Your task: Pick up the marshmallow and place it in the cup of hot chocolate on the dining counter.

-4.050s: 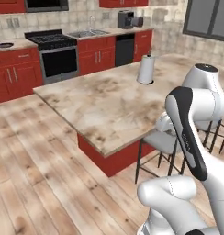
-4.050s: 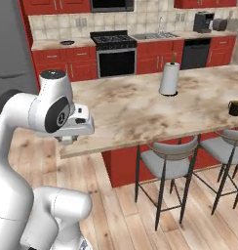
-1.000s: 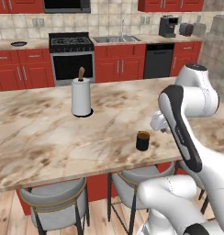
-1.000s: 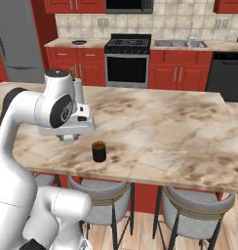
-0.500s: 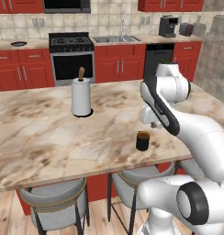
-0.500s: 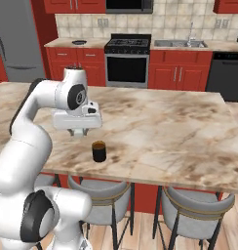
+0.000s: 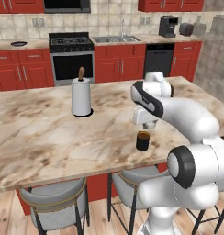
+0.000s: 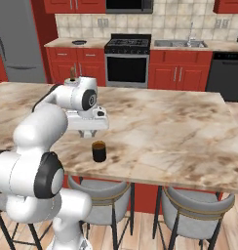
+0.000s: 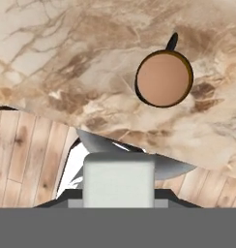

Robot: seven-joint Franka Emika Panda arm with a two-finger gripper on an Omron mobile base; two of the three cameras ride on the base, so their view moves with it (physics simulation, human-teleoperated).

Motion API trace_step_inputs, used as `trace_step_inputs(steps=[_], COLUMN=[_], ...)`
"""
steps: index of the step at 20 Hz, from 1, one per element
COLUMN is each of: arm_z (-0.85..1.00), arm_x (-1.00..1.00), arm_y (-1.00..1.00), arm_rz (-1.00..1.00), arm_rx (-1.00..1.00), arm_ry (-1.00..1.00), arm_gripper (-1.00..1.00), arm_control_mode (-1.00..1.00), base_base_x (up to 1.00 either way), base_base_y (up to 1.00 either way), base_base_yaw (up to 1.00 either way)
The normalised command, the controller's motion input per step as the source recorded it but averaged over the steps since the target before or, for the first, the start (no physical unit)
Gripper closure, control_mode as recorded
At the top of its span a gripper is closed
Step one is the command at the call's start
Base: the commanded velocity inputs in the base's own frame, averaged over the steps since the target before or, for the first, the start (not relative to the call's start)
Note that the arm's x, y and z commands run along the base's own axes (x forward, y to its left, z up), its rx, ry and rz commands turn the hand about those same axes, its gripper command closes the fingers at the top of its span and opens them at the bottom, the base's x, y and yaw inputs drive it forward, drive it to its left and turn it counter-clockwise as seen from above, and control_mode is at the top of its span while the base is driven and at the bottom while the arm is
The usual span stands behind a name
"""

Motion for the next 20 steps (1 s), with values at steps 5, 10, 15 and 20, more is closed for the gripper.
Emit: trace_step_inputs(steps=[5, 10, 15, 20], arm_z=[-0.48, -0.19, -0.11, -0.09], arm_x=[0.52, 0.22, 0.14, 0.01], arm_y=[-0.19, -0.16, 0.00, 0.00], arm_rz=[0.00, 0.03, 0.03, 0.03], arm_rx=[0.00, 0.03, 0.01, 0.00], arm_ry=[-0.02, -0.06, -0.04, -0.02], arm_gripper=[1.00, 1.00, 1.00, 1.00], arm_control_mode=[-1.00, -1.00, -1.00, -1.00], base_base_x=[0.00, 0.00, 0.00, 0.00], base_base_y=[0.00, 0.00, 0.00, 0.00], base_base_yaw=[0.00, 0.00, 0.00, 0.00])
